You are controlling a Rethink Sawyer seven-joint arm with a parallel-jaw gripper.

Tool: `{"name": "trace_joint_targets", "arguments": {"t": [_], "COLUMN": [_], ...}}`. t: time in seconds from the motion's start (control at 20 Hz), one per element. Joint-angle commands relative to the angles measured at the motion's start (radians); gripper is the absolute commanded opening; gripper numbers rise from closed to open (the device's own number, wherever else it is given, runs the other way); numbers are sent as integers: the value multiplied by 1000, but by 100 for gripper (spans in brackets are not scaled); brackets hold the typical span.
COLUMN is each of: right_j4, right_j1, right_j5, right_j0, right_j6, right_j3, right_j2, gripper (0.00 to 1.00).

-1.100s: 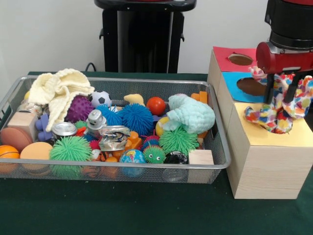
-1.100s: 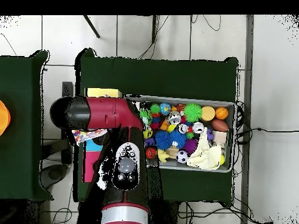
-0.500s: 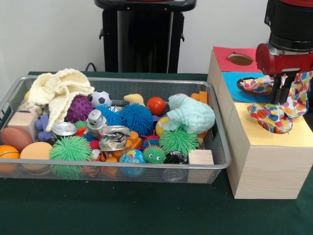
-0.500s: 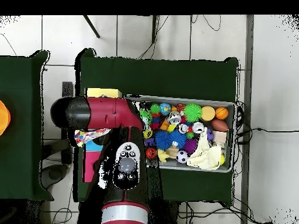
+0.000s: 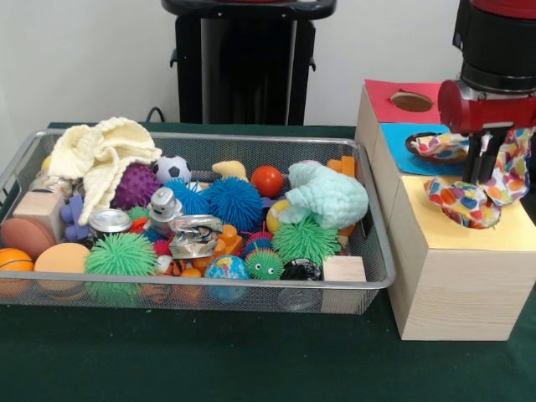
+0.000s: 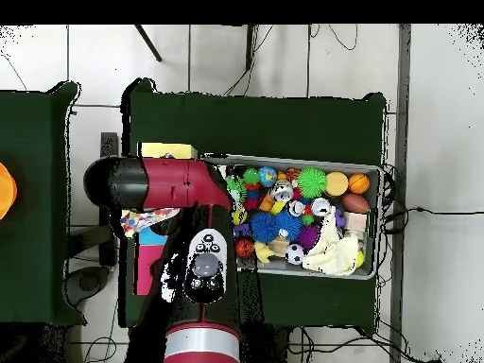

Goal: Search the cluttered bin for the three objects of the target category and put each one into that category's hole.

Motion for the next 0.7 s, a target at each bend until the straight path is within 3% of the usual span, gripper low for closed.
{"name": "trace_joint_targets", "arguments": {"t": [0.05,0.55,0.7], "right_j4": [18,14,13], "right_j1": [154,333,429], "right_j5": [-130,-219,-288], "right_j0": [-16,-72,-75], "right_j6": [246,150,156], "right_j3": [58,-94,-140], "right_j2": [45,86,91], "gripper": [0,0,0]}}
